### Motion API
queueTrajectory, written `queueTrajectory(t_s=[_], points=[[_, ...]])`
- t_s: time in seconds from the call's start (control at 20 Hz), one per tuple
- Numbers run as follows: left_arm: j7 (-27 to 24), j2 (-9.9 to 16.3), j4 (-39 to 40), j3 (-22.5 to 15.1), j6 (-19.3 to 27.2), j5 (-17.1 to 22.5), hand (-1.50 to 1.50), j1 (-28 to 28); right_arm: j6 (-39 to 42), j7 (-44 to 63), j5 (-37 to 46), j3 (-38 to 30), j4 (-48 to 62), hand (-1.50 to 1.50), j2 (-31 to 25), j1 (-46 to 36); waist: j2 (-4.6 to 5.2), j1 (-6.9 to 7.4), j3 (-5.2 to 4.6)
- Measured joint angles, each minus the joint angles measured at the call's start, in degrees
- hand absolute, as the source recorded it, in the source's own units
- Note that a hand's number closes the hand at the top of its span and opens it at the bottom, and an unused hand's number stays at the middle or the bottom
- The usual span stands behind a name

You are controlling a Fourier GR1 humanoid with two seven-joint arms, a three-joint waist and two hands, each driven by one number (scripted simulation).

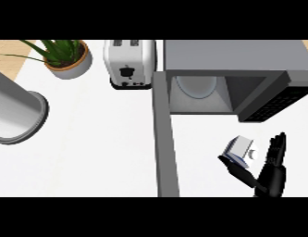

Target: Pick up the milk, place it into the microwave and close the microwave

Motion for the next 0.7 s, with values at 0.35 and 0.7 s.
queueTrajectory(t_s=[0.35, 0.7], points=[[-0.7, -0.4, 0.2, -1.3, 0.2, -1.2, -1.5, 1.2, 0.2, -4.5, -1.1, -5.5, 10.4, -1.5, -1.7, -2.3, 0.01, 0.02, 0.01], [0.3, -0.1, 0.4, -0.7, 0.2, -0.2, -1.5, 0.2, 14.1, -7.2, -3.1, -4.1, 16.7, -1.5, -2.9, -4.7, 0.02, 0.22, 0.04]])
